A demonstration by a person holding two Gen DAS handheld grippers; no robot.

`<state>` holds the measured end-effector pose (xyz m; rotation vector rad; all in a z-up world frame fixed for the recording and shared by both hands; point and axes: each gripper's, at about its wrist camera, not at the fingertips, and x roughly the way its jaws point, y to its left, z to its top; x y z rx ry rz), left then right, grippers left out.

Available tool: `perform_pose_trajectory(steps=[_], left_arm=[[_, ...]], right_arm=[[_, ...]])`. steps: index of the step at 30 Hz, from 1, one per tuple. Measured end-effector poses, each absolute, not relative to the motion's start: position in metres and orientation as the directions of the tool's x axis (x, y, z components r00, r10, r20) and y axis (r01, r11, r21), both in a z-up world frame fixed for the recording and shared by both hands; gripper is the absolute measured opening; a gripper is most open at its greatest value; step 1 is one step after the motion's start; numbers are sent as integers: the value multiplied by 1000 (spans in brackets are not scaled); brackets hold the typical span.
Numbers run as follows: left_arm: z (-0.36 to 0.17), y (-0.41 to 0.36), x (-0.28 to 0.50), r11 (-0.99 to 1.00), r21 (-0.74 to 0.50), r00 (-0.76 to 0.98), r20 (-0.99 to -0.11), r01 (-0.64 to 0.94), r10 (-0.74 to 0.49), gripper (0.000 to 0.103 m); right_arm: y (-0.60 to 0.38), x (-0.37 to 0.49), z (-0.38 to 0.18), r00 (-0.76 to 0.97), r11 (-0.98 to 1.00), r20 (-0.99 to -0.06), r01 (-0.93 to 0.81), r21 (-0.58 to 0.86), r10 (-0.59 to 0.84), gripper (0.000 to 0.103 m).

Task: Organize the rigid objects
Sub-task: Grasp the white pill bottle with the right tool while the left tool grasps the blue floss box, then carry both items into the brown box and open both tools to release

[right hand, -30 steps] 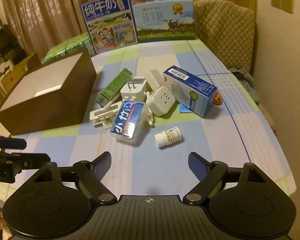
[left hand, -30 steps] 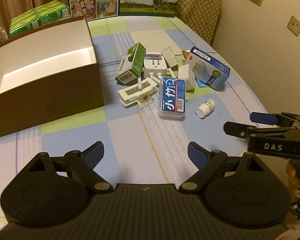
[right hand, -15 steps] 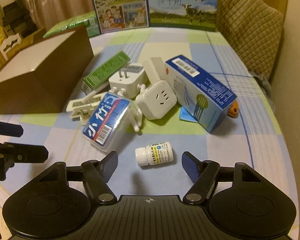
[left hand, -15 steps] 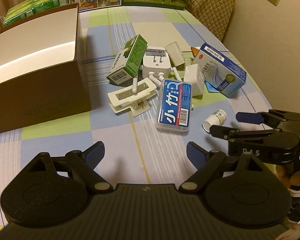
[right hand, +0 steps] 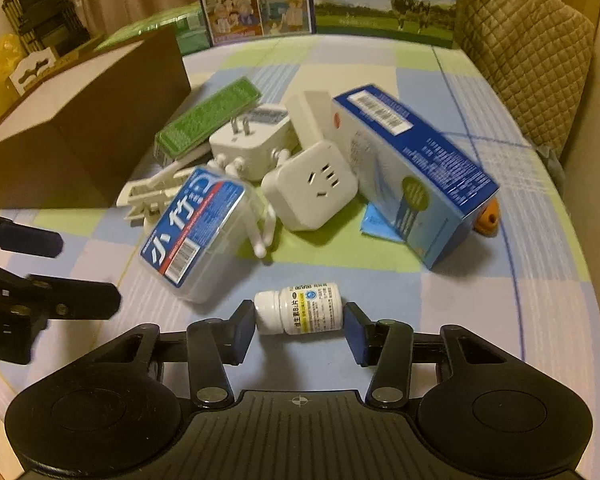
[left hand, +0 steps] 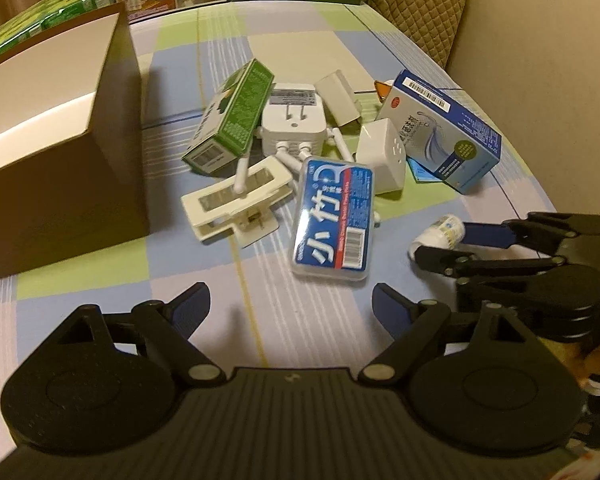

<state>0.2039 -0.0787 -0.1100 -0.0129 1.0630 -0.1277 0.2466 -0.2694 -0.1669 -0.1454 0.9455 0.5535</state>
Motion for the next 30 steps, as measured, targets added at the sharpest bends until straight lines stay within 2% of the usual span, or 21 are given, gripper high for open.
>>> perform_pose_trajectory(steps=[14, 18, 20, 24, 25, 30], left_arm=[[-127, -112, 249, 982, -44, 491, -861, 184, -130, 79], [-133, -116, 258, 982, -34, 483, -867, 187, -122, 73], [-135, -118, 261, 981, -21, 482, -869, 190, -112, 65], [-139, -121, 265, 982, -13, 476, -873, 190, -104, 58], [-140, -121, 265, 982, -14, 473, -875, 189, -103, 53], [-140, -120, 261, 981, -7, 486, -868, 195, -102, 53]], right_arm=[[-309, 264, -144, 481, 879, -786, -451, 158, 388, 44], [-316, 268, -142, 482, 885, -787, -435, 166, 385, 44], [-319, 269, -141, 482, 885, -787, -433, 169, 386, 44], [-321, 271, -142, 473, 883, -789, -435, 178, 392, 44], [-321, 271, -142, 470, 881, -790, -437, 180, 394, 44], [-318, 271, -142, 463, 874, -789, -450, 183, 403, 44]])
